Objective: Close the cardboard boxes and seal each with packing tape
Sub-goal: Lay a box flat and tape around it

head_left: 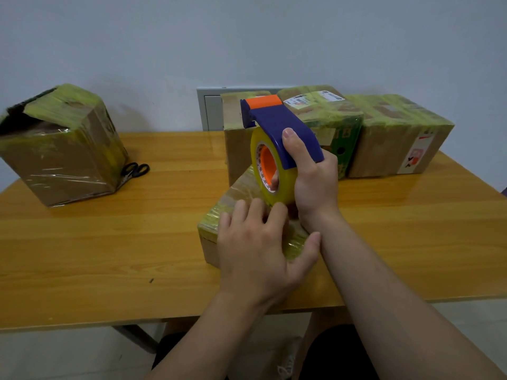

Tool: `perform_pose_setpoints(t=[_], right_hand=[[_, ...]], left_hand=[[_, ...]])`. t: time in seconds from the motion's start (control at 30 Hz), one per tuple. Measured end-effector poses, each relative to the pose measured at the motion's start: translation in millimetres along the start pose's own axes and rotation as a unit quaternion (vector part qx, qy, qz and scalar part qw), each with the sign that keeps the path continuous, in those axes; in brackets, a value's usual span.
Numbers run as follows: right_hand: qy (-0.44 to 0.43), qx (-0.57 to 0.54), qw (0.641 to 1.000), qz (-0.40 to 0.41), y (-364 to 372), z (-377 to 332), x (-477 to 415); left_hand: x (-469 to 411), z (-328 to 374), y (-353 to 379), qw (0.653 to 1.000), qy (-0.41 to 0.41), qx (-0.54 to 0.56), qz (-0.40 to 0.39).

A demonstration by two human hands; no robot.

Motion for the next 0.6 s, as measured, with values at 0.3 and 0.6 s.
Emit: perform_pose_setpoints(t=[0.3,0.6], right_hand=[[0.020,-0.038,0.999,0.000,-2,1,3],[0.032,-0.073,0.997,0.011,-4,2,0]], left_hand=[[12,-19,-11,0.989,0.007,0.093,0.115],[17,-100,-6,0.928,-0.220,0.260,0.151]])
Point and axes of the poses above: each hand's wrist, its own x-axis away from the middle knuckle, its own y-axis out of the palm, z = x × y, the point moved 9 cm from there along -x, towards the middle knuckle, and after that the axes turned 2 degrees about x, right-handed, at the moved point
